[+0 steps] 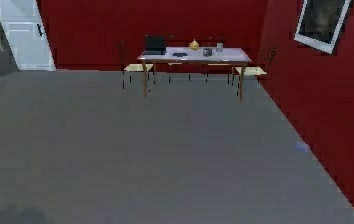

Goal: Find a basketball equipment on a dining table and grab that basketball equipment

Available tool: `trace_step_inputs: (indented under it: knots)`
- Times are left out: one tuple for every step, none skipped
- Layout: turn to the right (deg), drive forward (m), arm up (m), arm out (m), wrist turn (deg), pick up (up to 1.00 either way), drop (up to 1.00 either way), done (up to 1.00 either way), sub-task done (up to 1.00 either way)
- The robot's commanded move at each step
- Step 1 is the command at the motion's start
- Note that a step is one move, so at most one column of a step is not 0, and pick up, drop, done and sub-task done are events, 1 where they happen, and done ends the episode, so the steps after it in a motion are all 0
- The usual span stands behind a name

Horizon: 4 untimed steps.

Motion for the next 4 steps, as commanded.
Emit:
trace_step_inputs:
  knots:
    - [9.0, 0.0, 0.0, 0.0, 0.0, 0.0, 0.0, 0.0, 0.0]
    - [0.0, 0.45, 0.0, 0.0, 0.0, 0.0, 0.0, 0.0, 0.0]
    - [-45.0, 0.0, 0.0, 0.0, 0.0, 0.0, 0.0, 0.0, 0.0]
    - [-12.0, 0.0, 0.0, 0.0, 0.0, 0.0, 0.0, 0.0, 0.0]
